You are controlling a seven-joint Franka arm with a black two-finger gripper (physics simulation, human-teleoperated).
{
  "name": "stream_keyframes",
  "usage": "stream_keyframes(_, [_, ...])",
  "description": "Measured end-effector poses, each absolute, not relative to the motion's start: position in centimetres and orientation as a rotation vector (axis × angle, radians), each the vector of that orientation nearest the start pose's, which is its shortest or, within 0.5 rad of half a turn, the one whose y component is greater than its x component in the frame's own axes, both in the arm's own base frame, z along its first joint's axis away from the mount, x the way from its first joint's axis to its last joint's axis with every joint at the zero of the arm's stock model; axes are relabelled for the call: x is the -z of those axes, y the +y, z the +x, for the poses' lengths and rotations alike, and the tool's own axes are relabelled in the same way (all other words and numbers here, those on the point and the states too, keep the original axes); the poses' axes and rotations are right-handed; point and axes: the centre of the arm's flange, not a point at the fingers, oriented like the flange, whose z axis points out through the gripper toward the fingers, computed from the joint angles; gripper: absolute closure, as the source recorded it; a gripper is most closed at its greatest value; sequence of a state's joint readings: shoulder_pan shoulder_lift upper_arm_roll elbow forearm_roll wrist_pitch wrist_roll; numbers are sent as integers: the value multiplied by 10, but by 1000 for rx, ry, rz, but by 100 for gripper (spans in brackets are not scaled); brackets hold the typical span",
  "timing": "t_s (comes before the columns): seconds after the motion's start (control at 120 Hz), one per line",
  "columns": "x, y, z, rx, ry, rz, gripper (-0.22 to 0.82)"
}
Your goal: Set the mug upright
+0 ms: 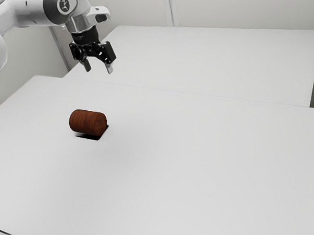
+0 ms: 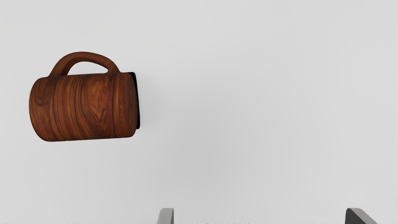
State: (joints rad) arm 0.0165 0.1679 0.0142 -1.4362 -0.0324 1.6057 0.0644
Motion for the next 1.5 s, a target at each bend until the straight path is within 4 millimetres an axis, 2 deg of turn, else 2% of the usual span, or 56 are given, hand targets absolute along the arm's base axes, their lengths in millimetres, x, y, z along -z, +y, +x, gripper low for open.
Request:
stream_keyframes(0.258, [-593,15,608,-6,38,-3173,0])
stream_keyframes(0.383, [-593,26,607,-12,2,-3178,0])
stream_keyframes(0.442, [-593,46,605,-10,-43,-3199,0])
stream_keyframes(0.508, [-594,81,601,-6,-123,-3247,0])
stream_keyframes(0.642, [-590,181,578,17,-383,-3373,0])
stream_keyframes(0.708, [-565,226,573,1,-484,-3448,0])
stream_keyframes(0.833, [-488,298,571,-52,-641,-3615,0])
stream_keyframes(0.892, [-453,323,568,-61,-703,-3691,0])
stream_keyframes(0.95, [-423,338,566,-59,-730,-3758,0])
stream_keyframes(1.017, [-395,345,568,-45,-723,-3827,0])
stream_keyframes(1.083, [-382,347,579,17,-644,-3874,0])
stream_keyframes(1.158, [-358,345,591,46,-561,-3918,0])
stream_keyframes(1.267, [-322,342,598,66,-488,-3978,0])
stream_keyframes(1.333, [-314,341,600,104,-437,-3994,0])
stream_keyframes(1.5, [-310,341,606,251,-327,-3994,0])
